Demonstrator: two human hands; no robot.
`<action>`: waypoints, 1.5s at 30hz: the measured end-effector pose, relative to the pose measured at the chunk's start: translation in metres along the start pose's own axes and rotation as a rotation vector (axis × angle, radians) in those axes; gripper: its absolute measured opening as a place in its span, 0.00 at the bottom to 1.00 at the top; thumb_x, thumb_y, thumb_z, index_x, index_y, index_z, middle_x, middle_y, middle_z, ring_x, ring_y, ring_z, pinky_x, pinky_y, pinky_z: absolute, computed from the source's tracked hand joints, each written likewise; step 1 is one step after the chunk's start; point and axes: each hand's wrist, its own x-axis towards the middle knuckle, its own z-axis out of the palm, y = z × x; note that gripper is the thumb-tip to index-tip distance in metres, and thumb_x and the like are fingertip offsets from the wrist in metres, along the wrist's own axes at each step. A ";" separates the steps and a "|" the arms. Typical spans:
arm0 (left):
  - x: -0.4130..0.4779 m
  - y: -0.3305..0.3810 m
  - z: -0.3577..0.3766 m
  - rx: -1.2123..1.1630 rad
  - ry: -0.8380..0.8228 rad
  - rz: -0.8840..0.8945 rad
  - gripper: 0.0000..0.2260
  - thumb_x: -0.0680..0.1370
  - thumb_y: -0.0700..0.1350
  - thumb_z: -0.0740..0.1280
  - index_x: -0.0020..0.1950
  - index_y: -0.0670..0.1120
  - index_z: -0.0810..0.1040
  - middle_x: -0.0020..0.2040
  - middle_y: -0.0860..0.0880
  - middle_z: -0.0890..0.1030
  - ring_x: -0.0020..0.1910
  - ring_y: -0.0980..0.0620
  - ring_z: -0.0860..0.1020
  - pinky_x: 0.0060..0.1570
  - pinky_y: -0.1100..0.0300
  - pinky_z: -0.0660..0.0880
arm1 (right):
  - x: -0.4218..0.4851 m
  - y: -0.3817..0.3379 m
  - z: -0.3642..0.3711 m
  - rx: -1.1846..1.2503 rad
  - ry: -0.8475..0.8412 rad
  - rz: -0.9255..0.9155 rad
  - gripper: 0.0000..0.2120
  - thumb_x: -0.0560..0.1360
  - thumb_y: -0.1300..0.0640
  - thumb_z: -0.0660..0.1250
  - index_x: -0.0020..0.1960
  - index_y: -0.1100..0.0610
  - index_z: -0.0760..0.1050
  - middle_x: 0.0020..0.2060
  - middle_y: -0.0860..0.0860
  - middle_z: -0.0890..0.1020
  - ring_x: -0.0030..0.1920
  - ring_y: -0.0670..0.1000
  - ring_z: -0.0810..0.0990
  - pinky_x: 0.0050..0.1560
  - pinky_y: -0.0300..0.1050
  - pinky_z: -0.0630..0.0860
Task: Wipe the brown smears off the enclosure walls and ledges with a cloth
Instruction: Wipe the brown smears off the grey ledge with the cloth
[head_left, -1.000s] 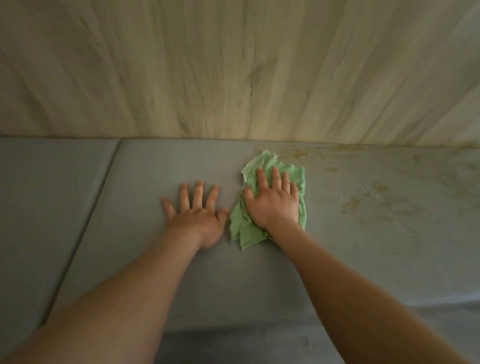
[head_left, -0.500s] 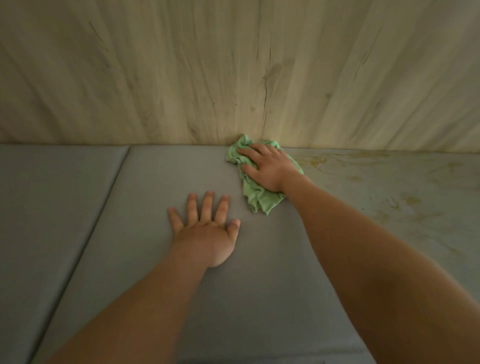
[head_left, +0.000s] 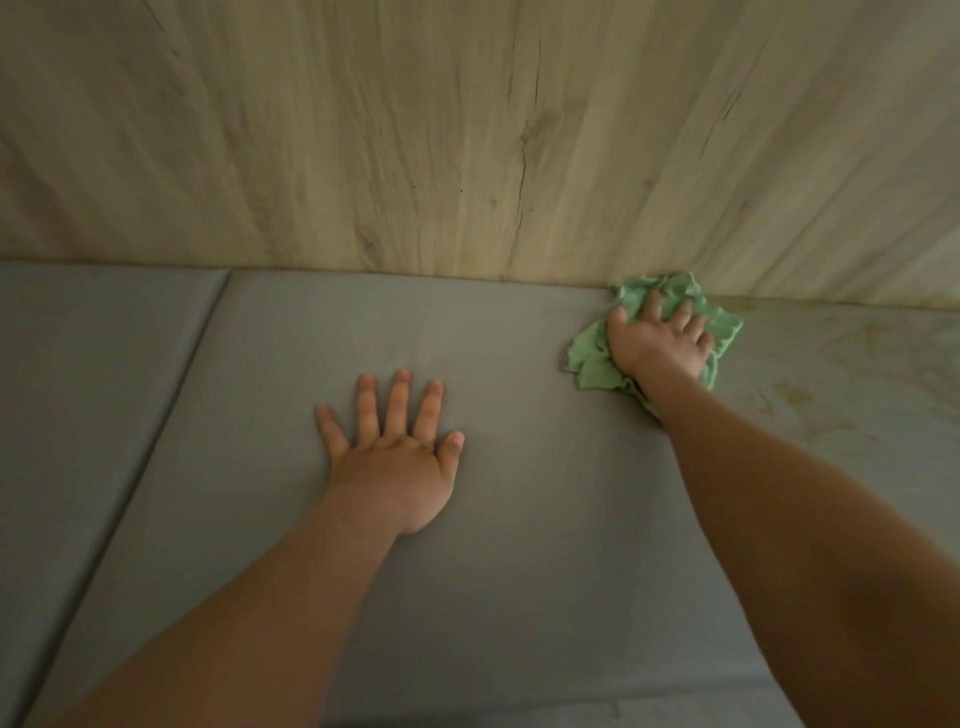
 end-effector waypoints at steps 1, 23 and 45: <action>0.000 0.000 0.000 -0.001 -0.003 -0.002 0.29 0.83 0.65 0.38 0.81 0.60 0.32 0.81 0.53 0.28 0.79 0.42 0.27 0.72 0.27 0.32 | -0.010 -0.008 0.003 -0.002 -0.003 -0.016 0.39 0.78 0.31 0.44 0.85 0.47 0.48 0.84 0.58 0.47 0.83 0.62 0.45 0.80 0.61 0.44; -0.066 -0.032 -0.013 0.002 0.300 0.045 0.19 0.80 0.53 0.60 0.68 0.49 0.74 0.70 0.46 0.71 0.71 0.43 0.67 0.69 0.46 0.67 | -0.232 0.090 0.014 -0.205 -0.078 -1.040 0.30 0.81 0.31 0.47 0.82 0.33 0.50 0.83 0.44 0.54 0.83 0.49 0.49 0.82 0.49 0.45; 0.012 0.179 -0.008 0.029 0.064 0.156 0.28 0.85 0.60 0.47 0.84 0.56 0.47 0.85 0.53 0.40 0.83 0.43 0.39 0.77 0.30 0.40 | -0.134 0.152 0.001 -0.016 0.040 -0.175 0.36 0.80 0.30 0.46 0.84 0.42 0.47 0.84 0.57 0.49 0.83 0.59 0.45 0.81 0.60 0.42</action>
